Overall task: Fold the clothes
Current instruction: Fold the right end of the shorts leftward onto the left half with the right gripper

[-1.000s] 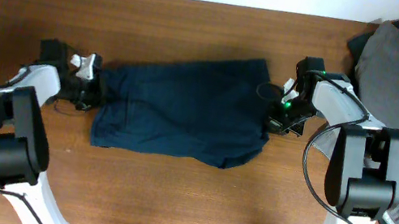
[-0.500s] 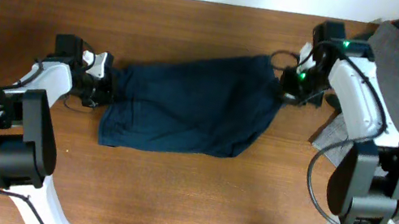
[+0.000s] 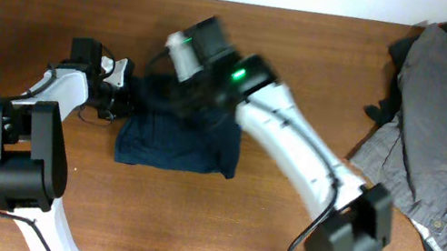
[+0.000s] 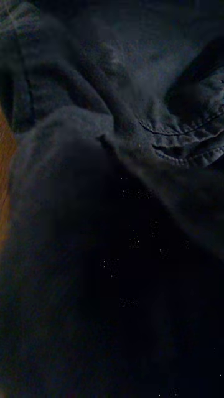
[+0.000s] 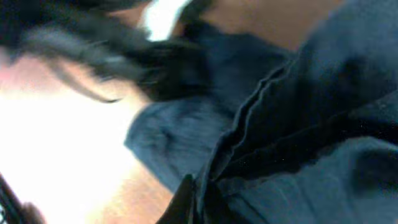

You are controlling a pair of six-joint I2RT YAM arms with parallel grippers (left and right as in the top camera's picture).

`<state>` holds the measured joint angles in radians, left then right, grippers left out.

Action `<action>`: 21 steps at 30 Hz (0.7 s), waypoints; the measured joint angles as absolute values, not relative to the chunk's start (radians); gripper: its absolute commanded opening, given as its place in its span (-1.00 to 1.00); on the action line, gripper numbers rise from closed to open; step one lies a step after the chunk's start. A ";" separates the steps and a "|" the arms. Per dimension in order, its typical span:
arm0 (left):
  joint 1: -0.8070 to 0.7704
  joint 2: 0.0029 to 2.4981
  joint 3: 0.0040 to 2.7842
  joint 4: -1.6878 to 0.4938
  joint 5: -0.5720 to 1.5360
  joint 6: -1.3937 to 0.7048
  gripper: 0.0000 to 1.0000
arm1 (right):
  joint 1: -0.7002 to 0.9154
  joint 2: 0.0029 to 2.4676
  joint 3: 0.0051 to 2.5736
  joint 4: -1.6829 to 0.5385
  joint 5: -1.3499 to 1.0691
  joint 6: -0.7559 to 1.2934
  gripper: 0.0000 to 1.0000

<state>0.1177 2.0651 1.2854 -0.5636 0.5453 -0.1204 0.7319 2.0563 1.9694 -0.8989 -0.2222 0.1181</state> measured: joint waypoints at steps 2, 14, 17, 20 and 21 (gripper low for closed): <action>0.118 2.065 1.286 -0.565 0.545 -0.120 -0.99 | 0.777 2.070 1.970 -0.878 -0.198 0.106 -0.92; 0.117 2.065 1.287 -0.567 0.543 -0.120 -0.99 | 0.808 2.154 1.971 -0.812 -0.158 0.096 -0.93; 0.117 2.065 1.287 -0.567 0.543 -0.120 -0.99 | 0.808 2.154 1.971 -0.807 -0.175 0.096 -0.92; 0.117 2.065 1.287 -0.567 0.543 -0.120 -0.81 | 0.808 2.156 1.971 -0.806 -0.207 0.097 -0.92; 0.117 2.065 1.287 -0.567 0.543 -0.120 -0.78 | 0.808 2.159 1.971 -0.804 -0.215 0.097 -0.92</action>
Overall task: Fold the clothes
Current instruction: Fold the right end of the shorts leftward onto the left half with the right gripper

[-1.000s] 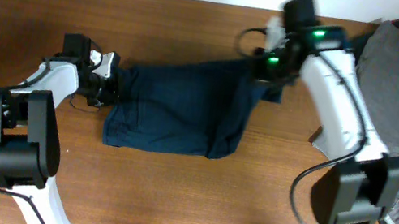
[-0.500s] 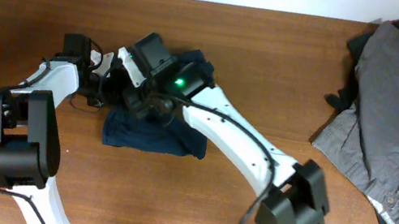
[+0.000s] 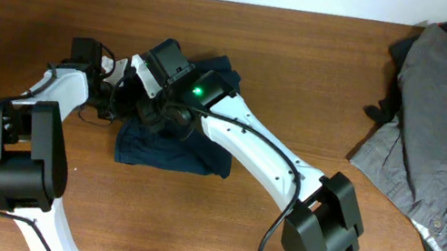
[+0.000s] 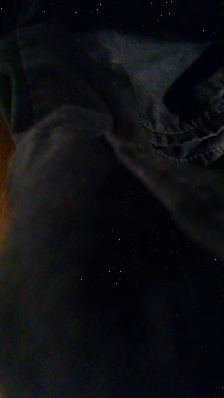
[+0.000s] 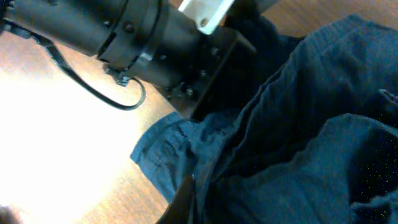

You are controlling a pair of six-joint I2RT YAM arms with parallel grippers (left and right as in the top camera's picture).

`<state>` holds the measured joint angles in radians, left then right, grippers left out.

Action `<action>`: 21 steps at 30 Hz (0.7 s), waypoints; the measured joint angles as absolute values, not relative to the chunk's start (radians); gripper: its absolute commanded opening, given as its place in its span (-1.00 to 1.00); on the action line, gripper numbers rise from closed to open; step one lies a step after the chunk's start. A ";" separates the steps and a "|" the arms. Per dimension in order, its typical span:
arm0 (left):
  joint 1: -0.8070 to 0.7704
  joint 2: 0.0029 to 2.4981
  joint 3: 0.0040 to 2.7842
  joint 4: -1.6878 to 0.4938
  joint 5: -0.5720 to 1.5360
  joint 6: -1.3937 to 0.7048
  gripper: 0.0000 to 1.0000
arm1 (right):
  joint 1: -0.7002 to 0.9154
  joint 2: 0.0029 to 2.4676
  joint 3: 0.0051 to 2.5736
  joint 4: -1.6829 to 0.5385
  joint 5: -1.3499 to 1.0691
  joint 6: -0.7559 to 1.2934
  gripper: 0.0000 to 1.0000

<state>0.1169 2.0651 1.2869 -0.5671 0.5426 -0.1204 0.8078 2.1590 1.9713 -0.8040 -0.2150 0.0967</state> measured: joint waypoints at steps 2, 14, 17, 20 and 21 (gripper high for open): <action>0.116 2.065 1.287 -0.569 0.540 -0.124 -0.61 | 0.814 2.176 1.971 -0.784 -0.230 0.097 -0.92; 0.101 2.049 1.303 -0.629 0.565 -0.124 0.32 | 0.843 2.246 1.971 -0.751 -0.238 0.097 -0.92; 0.104 2.043 1.308 -0.678 0.548 -0.123 0.38 | 0.844 2.260 1.971 -0.751 -0.245 0.097 -0.92; 0.117 2.040 1.308 -0.696 0.542 -0.124 0.39 | 0.844 2.270 1.971 -0.751 -0.250 0.097 -0.92; 0.126 2.040 1.309 -0.700 0.542 -0.124 0.39 | 0.844 2.272 1.971 -0.749 -0.252 0.097 -0.92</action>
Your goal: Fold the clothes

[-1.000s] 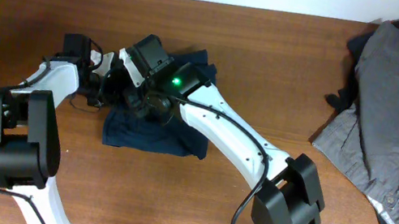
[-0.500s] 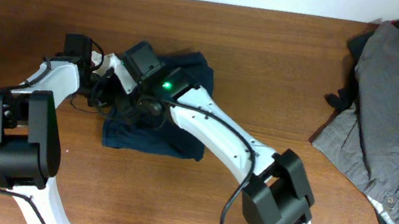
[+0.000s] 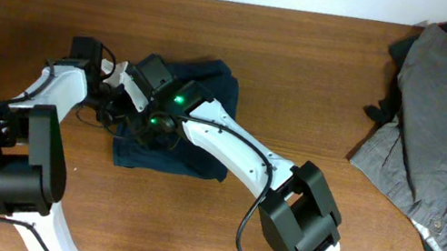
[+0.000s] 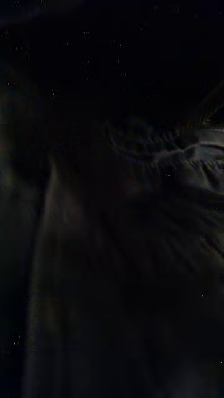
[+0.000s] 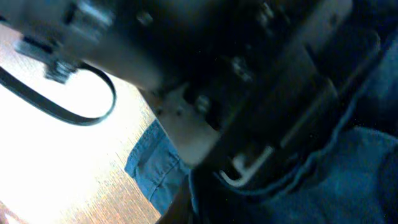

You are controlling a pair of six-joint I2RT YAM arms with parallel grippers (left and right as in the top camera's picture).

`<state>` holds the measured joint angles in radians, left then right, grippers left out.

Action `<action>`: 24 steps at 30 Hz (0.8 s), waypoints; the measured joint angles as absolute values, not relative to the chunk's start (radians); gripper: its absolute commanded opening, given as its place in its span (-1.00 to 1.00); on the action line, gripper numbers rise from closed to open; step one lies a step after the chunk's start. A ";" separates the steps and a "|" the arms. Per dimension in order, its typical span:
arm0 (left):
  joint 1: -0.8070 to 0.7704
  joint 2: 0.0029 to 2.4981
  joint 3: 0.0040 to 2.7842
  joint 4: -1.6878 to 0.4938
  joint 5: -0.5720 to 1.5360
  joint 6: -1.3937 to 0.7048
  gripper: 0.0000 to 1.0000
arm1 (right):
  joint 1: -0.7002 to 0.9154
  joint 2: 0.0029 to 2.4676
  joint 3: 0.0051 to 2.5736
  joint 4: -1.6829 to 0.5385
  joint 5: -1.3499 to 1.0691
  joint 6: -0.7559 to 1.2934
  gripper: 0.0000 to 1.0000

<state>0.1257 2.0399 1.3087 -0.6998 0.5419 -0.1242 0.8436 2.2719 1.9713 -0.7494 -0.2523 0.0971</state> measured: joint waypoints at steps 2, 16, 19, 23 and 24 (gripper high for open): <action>0.148 2.040 1.312 -0.709 0.541 -0.124 0.40 | 0.844 2.272 1.971 -0.747 -0.252 0.097 -0.92; 0.283 2.075 1.412 -0.802 0.428 -0.124 0.40 | 0.844 2.274 1.971 -0.680 -0.388 0.025 -0.84; 0.304 2.075 1.414 -0.802 0.418 -0.123 0.40 | 0.850 2.279 1.973 -0.621 -0.399 -0.006 -0.83; 0.313 2.075 1.417 -0.801 0.400 -0.123 -0.26 | 0.863 2.319 1.974 -0.598 -0.414 -0.035 -0.83; 0.310 2.076 1.417 -0.801 0.398 -0.121 -0.56 | 0.867 2.354 1.974 -0.598 -0.431 -0.044 -0.83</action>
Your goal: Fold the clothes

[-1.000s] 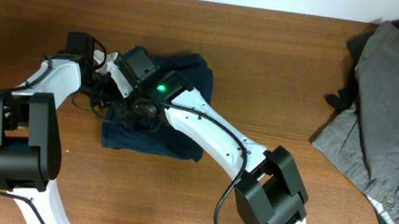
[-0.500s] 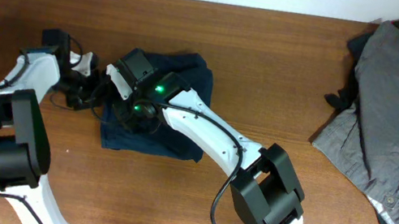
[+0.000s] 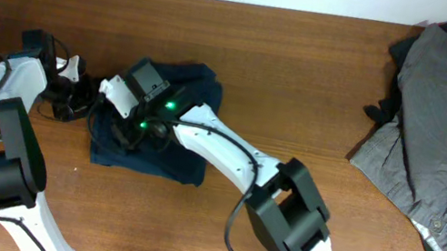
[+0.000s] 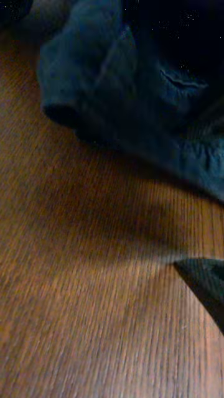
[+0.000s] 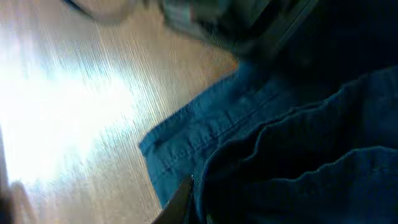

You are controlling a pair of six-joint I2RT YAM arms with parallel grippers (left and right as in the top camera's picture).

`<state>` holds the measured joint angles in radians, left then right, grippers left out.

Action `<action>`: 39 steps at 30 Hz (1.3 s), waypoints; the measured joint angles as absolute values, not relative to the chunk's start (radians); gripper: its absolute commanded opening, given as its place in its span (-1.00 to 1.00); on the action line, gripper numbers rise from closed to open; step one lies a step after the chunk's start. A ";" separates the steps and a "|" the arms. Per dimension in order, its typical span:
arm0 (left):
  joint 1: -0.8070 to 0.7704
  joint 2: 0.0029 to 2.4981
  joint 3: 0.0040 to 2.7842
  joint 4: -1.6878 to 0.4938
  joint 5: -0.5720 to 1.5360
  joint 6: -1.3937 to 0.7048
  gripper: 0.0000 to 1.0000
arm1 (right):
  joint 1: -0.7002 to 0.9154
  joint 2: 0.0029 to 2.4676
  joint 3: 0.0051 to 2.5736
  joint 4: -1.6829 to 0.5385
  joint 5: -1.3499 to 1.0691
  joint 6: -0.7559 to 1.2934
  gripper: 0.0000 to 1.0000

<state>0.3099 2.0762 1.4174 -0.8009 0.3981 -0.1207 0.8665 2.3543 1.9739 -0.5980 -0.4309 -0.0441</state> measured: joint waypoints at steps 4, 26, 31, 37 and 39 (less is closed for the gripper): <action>0.273 2.080 1.417 -0.796 0.387 -0.112 -0.74 | 0.875 2.407 1.974 -0.591 -0.466 -0.057 -0.84; 0.158 2.087 1.421 -0.818 0.326 -0.093 -0.87 | 0.925 2.414 1.974 -0.516 -0.450 -0.105 0.07; 0.156 2.089 1.424 -0.839 0.325 -0.087 -0.81 | 0.918 2.414 1.985 -0.550 -0.452 -0.122 0.54; 0.135 2.090 1.433 -0.858 0.324 -0.078 -0.51 | 0.895 2.415 2.133 -0.797 -0.444 -0.119 0.89; 0.136 2.090 1.449 -0.884 0.320 -0.073 -0.37 | 0.871 2.415 2.234 -0.889 -0.427 -0.111 0.93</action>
